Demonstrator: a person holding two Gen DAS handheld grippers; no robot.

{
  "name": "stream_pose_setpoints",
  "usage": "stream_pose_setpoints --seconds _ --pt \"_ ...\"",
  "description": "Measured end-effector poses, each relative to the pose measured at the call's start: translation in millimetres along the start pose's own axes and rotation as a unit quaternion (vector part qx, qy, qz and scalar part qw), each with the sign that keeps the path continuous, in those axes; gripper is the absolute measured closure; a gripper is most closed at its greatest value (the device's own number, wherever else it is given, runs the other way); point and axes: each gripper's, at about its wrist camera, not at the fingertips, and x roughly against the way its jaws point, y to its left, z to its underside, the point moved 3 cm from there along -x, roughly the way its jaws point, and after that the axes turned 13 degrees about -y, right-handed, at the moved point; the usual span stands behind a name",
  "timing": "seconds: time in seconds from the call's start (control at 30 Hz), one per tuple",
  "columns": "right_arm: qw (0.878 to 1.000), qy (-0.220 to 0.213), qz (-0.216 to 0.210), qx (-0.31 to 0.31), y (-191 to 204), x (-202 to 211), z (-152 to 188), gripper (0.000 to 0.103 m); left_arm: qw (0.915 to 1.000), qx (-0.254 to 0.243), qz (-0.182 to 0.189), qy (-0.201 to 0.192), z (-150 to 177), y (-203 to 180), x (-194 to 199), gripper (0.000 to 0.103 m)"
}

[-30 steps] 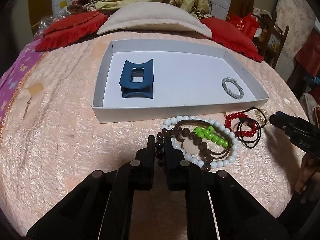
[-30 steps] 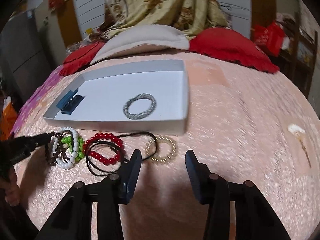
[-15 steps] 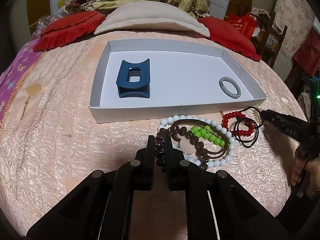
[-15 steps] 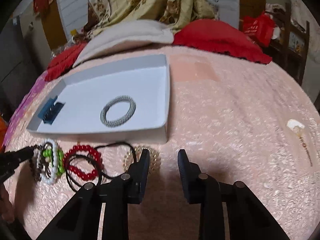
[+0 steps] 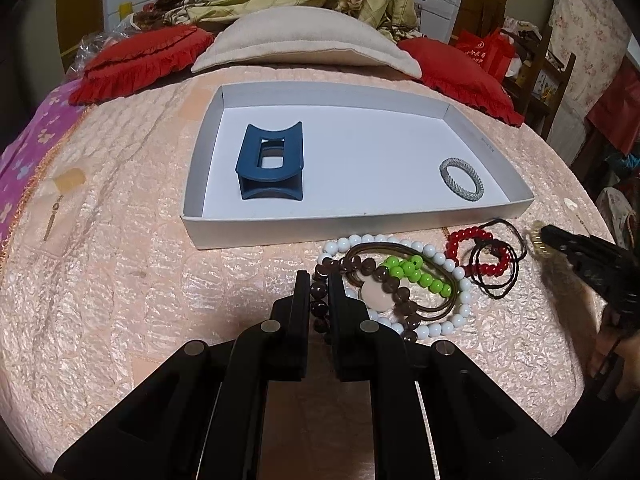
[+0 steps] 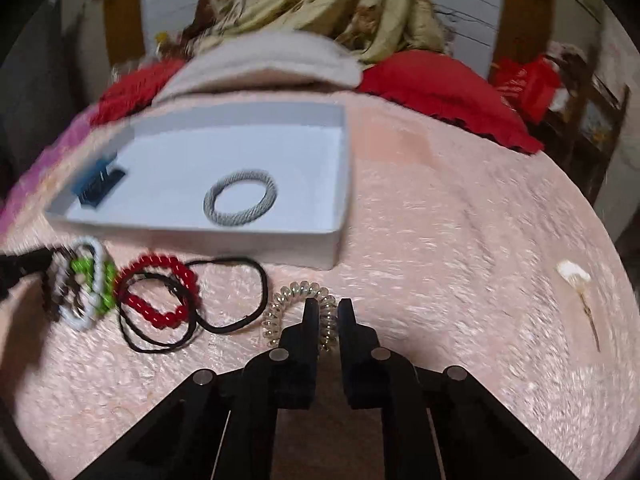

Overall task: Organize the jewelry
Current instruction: 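Grasp the dark wooden-bead bracelet with the left tool while the right tool grasps the clear coil tie, then drop the wooden-bead bracelet in the tray with the left tool while the right tool drops the coil tie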

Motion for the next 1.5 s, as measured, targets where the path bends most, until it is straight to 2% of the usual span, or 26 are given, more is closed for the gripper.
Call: stream_pose_setpoints --seconds 0.17,0.33,0.53,0.63,1.0,1.5 --pt "0.998 -0.052 -0.021 -0.031 -8 37 -5 0.094 0.9999 0.004 0.001 -0.010 0 1 8 0.096" --pt "0.992 -0.086 -0.070 -0.057 4 61 -10 0.094 0.9996 0.017 -0.001 -0.025 8 4 27 0.096" --pt "0.989 -0.085 -0.119 -0.034 49 69 -9 0.094 0.9980 0.020 0.016 -0.058 17 -6 57 0.096" --pt "0.988 -0.079 -0.132 -0.023 61 65 -7 0.094 0.9983 0.021 0.012 -0.054 19 -9 59 0.096" --pt "0.988 -0.071 -0.136 -0.015 68 58 -4 0.094 0.9987 0.013 -0.030 -0.038 22 -7 59 0.096" --pt "0.987 -0.071 -0.142 -0.014 76 54 -6 0.094 0.9989 0.013 -0.025 -0.037 19 -9 54 0.096"
